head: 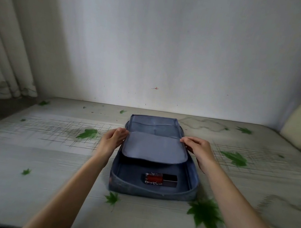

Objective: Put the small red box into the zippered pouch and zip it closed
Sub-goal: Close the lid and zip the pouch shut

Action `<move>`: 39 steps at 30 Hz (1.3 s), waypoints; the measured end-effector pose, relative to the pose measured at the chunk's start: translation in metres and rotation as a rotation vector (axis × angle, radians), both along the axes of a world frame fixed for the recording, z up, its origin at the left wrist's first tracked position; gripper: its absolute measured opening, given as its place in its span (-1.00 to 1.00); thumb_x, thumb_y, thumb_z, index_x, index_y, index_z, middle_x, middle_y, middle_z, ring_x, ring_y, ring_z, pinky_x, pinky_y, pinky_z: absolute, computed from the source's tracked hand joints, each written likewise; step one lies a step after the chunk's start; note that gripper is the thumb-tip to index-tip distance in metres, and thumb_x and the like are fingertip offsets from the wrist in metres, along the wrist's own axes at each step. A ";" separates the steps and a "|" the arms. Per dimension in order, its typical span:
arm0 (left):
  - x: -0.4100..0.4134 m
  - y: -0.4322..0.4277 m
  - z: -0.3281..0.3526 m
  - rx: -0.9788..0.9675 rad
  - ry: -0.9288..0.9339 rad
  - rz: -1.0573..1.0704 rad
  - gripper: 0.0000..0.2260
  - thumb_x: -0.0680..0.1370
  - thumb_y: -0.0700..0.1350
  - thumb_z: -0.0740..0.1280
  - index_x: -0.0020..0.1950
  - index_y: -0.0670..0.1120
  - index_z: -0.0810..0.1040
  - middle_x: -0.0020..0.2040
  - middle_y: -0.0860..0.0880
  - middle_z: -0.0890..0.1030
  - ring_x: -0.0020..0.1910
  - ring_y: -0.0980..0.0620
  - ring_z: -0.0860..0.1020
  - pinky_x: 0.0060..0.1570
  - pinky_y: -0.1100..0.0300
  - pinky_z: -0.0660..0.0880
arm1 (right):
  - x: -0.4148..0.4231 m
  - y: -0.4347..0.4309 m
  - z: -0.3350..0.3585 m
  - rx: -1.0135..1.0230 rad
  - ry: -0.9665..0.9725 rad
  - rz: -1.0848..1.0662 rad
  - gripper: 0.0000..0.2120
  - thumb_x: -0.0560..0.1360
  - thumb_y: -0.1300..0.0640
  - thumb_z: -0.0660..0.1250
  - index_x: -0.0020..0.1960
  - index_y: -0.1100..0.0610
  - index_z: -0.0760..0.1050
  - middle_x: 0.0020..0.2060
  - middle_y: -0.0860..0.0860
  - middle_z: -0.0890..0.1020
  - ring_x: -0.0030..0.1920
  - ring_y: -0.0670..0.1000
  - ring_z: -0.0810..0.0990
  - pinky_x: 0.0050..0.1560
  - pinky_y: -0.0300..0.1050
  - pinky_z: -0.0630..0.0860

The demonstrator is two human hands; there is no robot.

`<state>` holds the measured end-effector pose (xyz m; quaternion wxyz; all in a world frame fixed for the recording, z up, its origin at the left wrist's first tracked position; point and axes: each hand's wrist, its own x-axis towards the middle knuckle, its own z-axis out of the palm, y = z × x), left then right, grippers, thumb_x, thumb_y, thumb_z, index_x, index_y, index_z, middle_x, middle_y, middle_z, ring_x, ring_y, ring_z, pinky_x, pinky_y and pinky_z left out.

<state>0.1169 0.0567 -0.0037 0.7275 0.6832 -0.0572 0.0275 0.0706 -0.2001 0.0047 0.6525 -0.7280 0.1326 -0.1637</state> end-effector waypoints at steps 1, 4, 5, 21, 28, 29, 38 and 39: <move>0.000 0.000 -0.001 -0.007 0.006 -0.003 -0.73 0.60 -0.11 0.12 0.14 -0.24 0.49 0.09 -0.18 0.57 0.07 -0.05 0.55 0.11 0.16 0.44 | -0.001 0.000 -0.001 -0.020 -0.001 0.002 -0.92 0.44 0.26 0.34 -0.15 0.18 0.62 -0.05 0.14 0.65 0.02 0.05 0.57 0.18 -0.06 0.46; 0.000 0.001 -0.004 -0.018 0.008 -0.007 -0.76 0.60 -0.13 0.11 0.08 -0.20 0.51 0.07 -0.17 0.58 0.05 -0.03 0.56 0.08 0.18 0.44 | -0.003 -0.001 -0.002 -0.039 -0.013 0.012 -0.90 0.44 0.26 0.33 -0.11 0.20 0.62 -0.06 0.11 0.66 0.02 0.03 0.57 0.16 -0.10 0.46; 0.001 0.002 -0.005 -0.011 0.006 -0.006 -0.76 0.60 -0.13 0.10 0.09 -0.20 0.51 0.07 -0.16 0.59 0.05 -0.03 0.56 0.07 0.20 0.44 | -0.003 -0.002 -0.002 -0.038 -0.016 0.016 -0.90 0.44 0.26 0.33 -0.11 0.21 0.62 -0.06 0.11 0.65 0.01 0.02 0.57 0.15 -0.11 0.46; 0.043 -0.008 -0.003 -0.028 0.330 0.060 -0.61 0.62 -0.08 0.01 0.32 -0.30 0.32 0.20 -0.17 0.52 0.08 -0.08 0.51 0.04 0.17 0.41 | 0.040 -0.018 -0.009 0.183 0.212 -0.089 -0.80 0.52 0.25 0.20 0.09 0.33 0.45 -0.04 0.22 0.56 -0.09 0.13 0.54 0.05 -0.01 0.49; 0.060 -0.009 -0.002 0.106 0.347 0.032 -0.80 0.59 -0.12 0.09 0.03 -0.17 0.46 -0.12 -0.07 0.53 -0.18 -0.01 0.51 -0.19 0.17 0.45 | 0.059 -0.015 -0.010 0.169 0.258 -0.112 -0.85 0.49 0.31 0.20 -0.23 0.25 0.48 -0.20 0.20 0.56 -0.22 0.13 0.54 -0.09 -0.04 0.50; 0.062 -0.009 -0.002 0.135 0.338 0.027 -0.82 0.59 -0.12 0.11 -0.05 -0.17 0.46 -0.18 -0.05 0.51 -0.24 0.02 0.50 -0.26 0.20 0.44 | 0.061 -0.015 -0.010 0.151 0.270 -0.114 -0.85 0.49 0.30 0.21 -0.24 0.23 0.49 -0.16 0.21 0.56 -0.15 0.13 0.53 -0.06 -0.01 0.47; 0.076 -0.012 -0.002 0.277 0.269 0.013 -0.83 0.54 -0.16 0.25 -0.20 -0.21 0.52 -0.33 -0.10 0.49 -0.39 0.01 0.43 -0.48 0.30 0.41 | 0.074 -0.016 -0.013 0.088 0.252 -0.122 -0.68 0.46 0.31 0.30 0.21 0.36 0.45 0.21 0.29 0.52 0.21 0.23 0.49 0.30 0.10 0.39; 0.075 -0.012 -0.003 0.267 0.262 0.014 -0.87 0.54 -0.18 0.25 -0.08 -0.23 0.55 -0.33 -0.08 0.50 -0.39 0.02 0.43 -0.50 0.32 0.41 | 0.074 -0.017 -0.013 0.084 0.244 -0.122 -0.68 0.45 0.33 0.31 0.20 0.35 0.45 0.20 0.28 0.52 0.21 0.23 0.49 0.31 0.11 0.38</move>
